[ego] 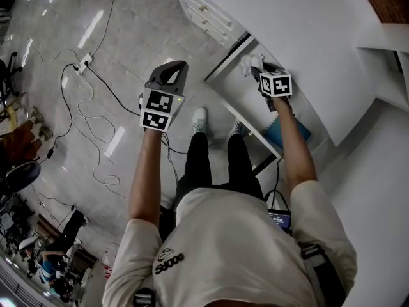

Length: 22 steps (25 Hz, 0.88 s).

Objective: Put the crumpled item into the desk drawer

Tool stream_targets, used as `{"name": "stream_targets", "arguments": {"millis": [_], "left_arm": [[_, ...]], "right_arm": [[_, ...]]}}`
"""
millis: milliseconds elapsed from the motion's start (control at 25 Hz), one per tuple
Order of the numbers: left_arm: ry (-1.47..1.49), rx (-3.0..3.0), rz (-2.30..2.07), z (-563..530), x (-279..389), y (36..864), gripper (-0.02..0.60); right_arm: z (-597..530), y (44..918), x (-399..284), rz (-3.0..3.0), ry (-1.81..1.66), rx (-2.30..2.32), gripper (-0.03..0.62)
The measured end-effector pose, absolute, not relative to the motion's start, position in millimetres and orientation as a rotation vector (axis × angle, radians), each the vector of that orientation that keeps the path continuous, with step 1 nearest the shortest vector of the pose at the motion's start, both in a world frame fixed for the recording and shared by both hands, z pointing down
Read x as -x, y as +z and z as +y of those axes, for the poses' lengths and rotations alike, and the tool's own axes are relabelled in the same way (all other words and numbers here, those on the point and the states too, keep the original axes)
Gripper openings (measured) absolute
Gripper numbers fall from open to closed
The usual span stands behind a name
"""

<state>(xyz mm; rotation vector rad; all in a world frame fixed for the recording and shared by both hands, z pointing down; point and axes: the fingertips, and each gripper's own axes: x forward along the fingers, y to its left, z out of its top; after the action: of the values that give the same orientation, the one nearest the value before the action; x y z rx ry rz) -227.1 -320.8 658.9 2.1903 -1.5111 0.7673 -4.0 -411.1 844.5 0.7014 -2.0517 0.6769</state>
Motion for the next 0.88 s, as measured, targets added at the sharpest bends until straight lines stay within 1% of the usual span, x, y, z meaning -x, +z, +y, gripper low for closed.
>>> {"name": "stream_targets", "arguments": {"millis": [200, 240, 440, 520, 880], "left_arm": [[0.745, -2.213, -1.519, -310.0, 233.5, 651.1, 0.018], [0.747, -2.216, -1.525, -308.6, 235.0, 649.1, 0.018], [0.729, -2.259, -1.549, -305.8, 232.0, 617.4, 0.018], [0.721, -2.277, -1.564, -303.6, 231.4, 600.3, 0.018], [0.648, -2.395, -1.618, -323.0, 217.0, 509.9, 0.018]], "right_arm": [[-398.1, 826.1, -5.1, -2.062, 0.635, -0.748, 0.193], [-397.2, 820.3, -7.0, -2.067, 0.631, -0.768, 0.176], [-399.7, 760.2, -29.1, -2.095, 0.534, -0.878, 0.035], [-401.1, 729.7, -37.6, -2.102, 0.470, -0.928, 0.007], [-407.6, 574.3, -76.3, -2.183, 0.278, -1.126, 0.006]]}}
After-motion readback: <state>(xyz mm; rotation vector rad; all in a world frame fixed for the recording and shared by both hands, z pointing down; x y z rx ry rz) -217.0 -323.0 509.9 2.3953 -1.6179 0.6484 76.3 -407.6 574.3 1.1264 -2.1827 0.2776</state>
